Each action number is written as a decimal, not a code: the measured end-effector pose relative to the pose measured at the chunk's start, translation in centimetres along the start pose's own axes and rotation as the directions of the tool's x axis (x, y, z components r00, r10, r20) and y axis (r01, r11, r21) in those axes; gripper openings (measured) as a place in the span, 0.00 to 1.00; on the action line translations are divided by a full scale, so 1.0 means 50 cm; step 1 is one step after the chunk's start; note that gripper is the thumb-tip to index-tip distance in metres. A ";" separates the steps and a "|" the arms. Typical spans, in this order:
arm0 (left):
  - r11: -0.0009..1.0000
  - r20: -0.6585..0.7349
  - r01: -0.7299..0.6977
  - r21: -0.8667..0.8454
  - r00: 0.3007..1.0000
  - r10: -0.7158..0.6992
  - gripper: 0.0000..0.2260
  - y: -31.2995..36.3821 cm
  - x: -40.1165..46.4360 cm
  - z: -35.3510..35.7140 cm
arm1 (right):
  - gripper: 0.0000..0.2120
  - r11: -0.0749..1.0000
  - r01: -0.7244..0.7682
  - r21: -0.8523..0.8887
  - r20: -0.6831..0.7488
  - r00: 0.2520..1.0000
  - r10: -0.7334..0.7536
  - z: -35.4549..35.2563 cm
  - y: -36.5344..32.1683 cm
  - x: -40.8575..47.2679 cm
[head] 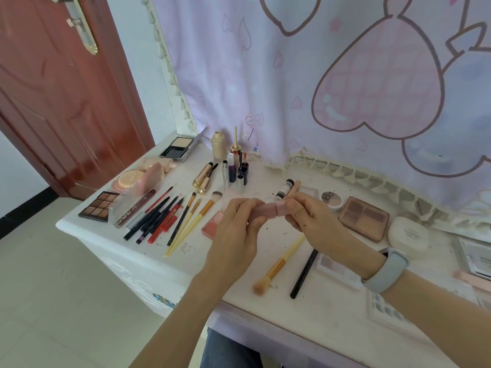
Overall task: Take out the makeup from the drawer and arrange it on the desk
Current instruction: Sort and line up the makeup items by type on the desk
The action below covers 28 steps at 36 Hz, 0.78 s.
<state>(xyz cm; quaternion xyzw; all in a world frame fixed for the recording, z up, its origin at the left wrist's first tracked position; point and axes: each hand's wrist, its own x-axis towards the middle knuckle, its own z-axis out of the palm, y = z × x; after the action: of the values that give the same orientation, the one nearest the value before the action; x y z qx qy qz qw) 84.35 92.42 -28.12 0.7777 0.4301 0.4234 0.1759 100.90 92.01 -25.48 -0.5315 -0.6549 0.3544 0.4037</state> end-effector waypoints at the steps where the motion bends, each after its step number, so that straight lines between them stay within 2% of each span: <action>1: 1.000 0.006 0.008 -0.005 1.000 -0.008 0.12 0.001 0.004 0.001 | 0.09 1.000 0.028 0.005 -0.008 1.000 -0.028 -0.001 0.001 -0.001; 5: 0.997 -0.046 0.058 -0.046 0.997 -0.060 0.18 0.005 0.013 0.003 | 0.05 0.985 0.161 -0.054 0.046 0.986 -0.159 -0.006 0.002 -0.009; 9: 0.996 -0.079 0.051 -0.073 0.995 -0.057 0.14 0.000 0.020 -0.004 | 0.12 0.987 0.157 0.044 0.164 0.973 -0.162 -0.029 -0.002 -0.007; 12: 0.997 -0.066 0.070 -0.042 0.995 -0.073 0.13 -0.001 0.023 -0.004 | 0.08 0.992 0.062 0.110 0.218 0.972 -0.085 -0.040 -0.015 0.001; 15: 1.000 -0.073 0.018 0.006 0.997 -0.017 0.14 0.001 0.021 -0.003 | 0.23 0.987 -0.121 0.104 0.200 0.975 0.098 -0.036 -0.024 0.015; 17: 0.999 -0.073 -0.011 0.048 0.997 0.014 0.15 0.000 0.020 -0.004 | 0.22 0.979 -0.195 0.063 0.171 0.968 0.182 -0.030 -0.025 0.022; 19: 0.998 -0.068 -0.013 0.059 0.998 0.017 0.16 -0.001 0.019 -0.007 | 0.17 0.987 -0.159 0.017 0.142 0.978 0.155 -0.027 -0.020 0.024; 22: 0.998 -0.056 0.021 0.051 0.998 -0.018 0.16 -0.008 0.017 -0.012 | 0.04 0.998 -0.050 0.039 0.174 0.984 0.043 -0.030 -0.009 0.021; 25: 0.998 -0.047 0.044 0.050 0.998 -0.041 0.11 -0.016 0.020 -0.010 | 0.10 0.998 0.055 -0.005 0.213 0.976 -0.052 -0.030 -0.005 0.018; 28: 0.998 -0.040 0.031 0.058 0.999 -0.029 0.11 -0.016 0.025 -0.010 | 0.09 0.998 0.018 -0.066 0.236 0.972 -0.002 -0.032 -0.014 0.025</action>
<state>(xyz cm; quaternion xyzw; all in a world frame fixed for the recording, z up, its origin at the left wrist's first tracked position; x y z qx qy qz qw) 83.88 93.86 -27.72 0.7676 0.4574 0.4229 0.1510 101.94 93.16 -23.99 -0.4957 -0.7124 0.3907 0.3068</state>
